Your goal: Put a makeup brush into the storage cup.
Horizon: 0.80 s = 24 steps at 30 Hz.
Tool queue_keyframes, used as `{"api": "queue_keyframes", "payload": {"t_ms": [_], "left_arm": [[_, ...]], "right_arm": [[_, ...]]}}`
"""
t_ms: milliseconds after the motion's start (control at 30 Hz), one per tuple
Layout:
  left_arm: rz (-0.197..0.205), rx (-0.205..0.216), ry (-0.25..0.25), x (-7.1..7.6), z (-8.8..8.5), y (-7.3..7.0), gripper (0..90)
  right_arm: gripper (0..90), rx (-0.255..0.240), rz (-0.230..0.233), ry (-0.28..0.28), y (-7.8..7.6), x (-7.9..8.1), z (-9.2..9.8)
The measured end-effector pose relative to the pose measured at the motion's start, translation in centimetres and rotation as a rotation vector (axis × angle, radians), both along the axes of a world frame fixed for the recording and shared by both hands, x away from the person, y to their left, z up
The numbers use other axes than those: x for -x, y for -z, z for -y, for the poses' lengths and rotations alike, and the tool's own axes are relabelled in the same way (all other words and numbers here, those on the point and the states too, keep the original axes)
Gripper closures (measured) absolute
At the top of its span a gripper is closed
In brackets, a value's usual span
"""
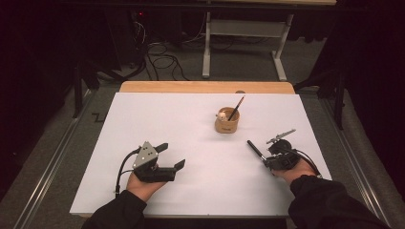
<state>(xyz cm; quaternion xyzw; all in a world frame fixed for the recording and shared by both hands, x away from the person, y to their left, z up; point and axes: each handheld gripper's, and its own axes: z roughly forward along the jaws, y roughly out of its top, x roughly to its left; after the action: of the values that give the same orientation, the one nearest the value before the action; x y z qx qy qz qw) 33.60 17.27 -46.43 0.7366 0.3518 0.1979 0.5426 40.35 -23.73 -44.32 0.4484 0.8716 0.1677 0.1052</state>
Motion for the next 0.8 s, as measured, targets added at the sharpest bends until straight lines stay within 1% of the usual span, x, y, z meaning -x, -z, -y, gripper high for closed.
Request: {"api": "queue_keyframes", "payload": {"t_ms": [67,200,233,333,500,600,700,733,800], "left_arm": [[0.0,0.0,-0.001,0.0,0.0,0.0,14.7],[0.001,-0.001,0.0,0.0,0.1,0.0,14.7],[0.0,0.0,0.0,0.0,0.1,0.0,14.7],[-0.002,-0.005,0.002,0.0,0.1,0.0,14.8],[-0.001,-0.009,0.0,0.0,0.2,0.1,14.8],[-0.001,-0.009,-0.002,0.0,0.2,0.1,14.8],[0.001,-0.014,-0.001,0.0,0.2,0.1,15.0],[0.001,-0.015,-0.001,0.0,0.2,0.1,15.1],[0.002,-0.017,-0.002,0.0,0.2,0.1,15.1]], "right_arm": [[79.1,-0.01,0.002,-0.002,-0.5,0.0,0.0],[79.0,-0.013,0.023,-0.005,-1.4,0.0,0.1],[79.0,-0.006,0.022,-0.009,-1.7,0.0,0.1],[79.0,-0.017,0.029,-0.02,-2.2,0.2,0.0],[79.0,-0.014,0.038,-0.054,-2.9,0.4,-0.4],[79.0,-0.019,0.031,-0.069,-3.3,0.5,-0.8],[79.0,-0.009,0.027,-0.098,-3.7,0.7,-1.4],[79.0,-0.015,0.027,-0.108,-3.7,0.8,-1.5],[79.0,-0.012,0.024,-0.13,-3.9,0.9,-2.0]]}}
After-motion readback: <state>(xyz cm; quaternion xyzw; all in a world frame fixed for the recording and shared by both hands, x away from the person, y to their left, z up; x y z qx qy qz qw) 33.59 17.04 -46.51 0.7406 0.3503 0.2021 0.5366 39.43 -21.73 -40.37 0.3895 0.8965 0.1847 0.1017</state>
